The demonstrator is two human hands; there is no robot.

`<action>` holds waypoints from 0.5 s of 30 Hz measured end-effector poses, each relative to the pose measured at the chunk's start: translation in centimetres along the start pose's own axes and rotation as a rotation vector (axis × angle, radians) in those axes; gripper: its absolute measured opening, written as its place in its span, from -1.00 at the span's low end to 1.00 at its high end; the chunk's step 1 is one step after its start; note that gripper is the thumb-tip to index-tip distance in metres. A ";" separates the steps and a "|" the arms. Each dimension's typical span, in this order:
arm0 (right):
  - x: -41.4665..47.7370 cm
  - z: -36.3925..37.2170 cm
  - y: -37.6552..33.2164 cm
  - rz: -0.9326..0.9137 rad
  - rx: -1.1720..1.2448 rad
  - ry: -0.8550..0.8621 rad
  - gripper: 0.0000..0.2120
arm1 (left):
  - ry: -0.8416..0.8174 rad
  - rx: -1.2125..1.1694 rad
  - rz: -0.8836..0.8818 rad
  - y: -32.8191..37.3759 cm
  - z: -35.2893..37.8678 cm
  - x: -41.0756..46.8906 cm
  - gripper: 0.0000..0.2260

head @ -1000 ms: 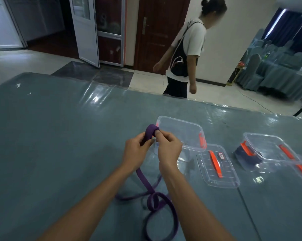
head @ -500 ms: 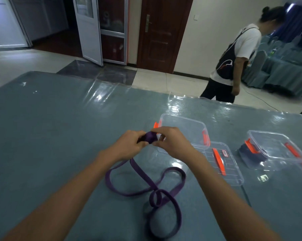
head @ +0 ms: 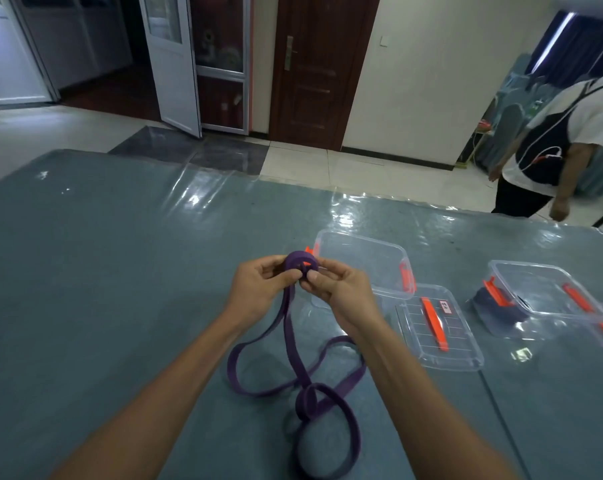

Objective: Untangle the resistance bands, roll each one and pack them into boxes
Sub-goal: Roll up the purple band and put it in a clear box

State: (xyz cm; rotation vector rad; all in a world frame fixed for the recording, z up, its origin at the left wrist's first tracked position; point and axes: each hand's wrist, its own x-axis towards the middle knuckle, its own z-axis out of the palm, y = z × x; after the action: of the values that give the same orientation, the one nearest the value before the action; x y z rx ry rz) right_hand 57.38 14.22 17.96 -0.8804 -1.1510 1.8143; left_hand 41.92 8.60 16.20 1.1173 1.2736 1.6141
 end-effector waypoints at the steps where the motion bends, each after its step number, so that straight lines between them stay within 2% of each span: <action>1: -0.3 0.0 0.3 -0.008 -0.032 0.002 -0.73 | -0.006 0.042 0.003 -0.1 -0.2 0.0 -0.78; 3: -0.9 -0.2 -0.1 -0.099 -0.360 -0.014 -0.74 | -0.040 0.197 0.021 -0.1 -0.7 -0.1 -0.79; 6: -1.3 -0.2 -2.0 -0.316 -1.110 -0.063 -0.74 | -0.123 0.491 0.114 0.7 -1.9 0.2 -0.83; 8: -1.3 0.3 -3.4 -0.427 -1.335 -0.139 -0.72 | -0.227 0.674 0.193 1.8 -2.4 1.0 -0.88; 11: -1.2 1.0 -4.9 -0.436 -1.367 -0.182 -0.77 | -0.312 0.784 0.260 3.6 -2.2 1.7 -0.86; 13: -1.4 1.2 -5.4 -0.357 -1.160 -0.114 -0.78 | -0.261 0.598 0.204 4.2 -1.8 1.6 -0.83; 15: -1.7 1.2 -5.5 -0.298 -0.828 -0.060 -0.76 | -0.139 0.370 0.147 4.1 -1.3 1.1 -0.79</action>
State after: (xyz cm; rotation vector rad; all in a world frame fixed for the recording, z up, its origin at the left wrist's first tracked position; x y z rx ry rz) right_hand 58.48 13.77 23.70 -1.0235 -2.0061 1.1049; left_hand 40.15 8.50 20.25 1.5536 1.4619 1.4069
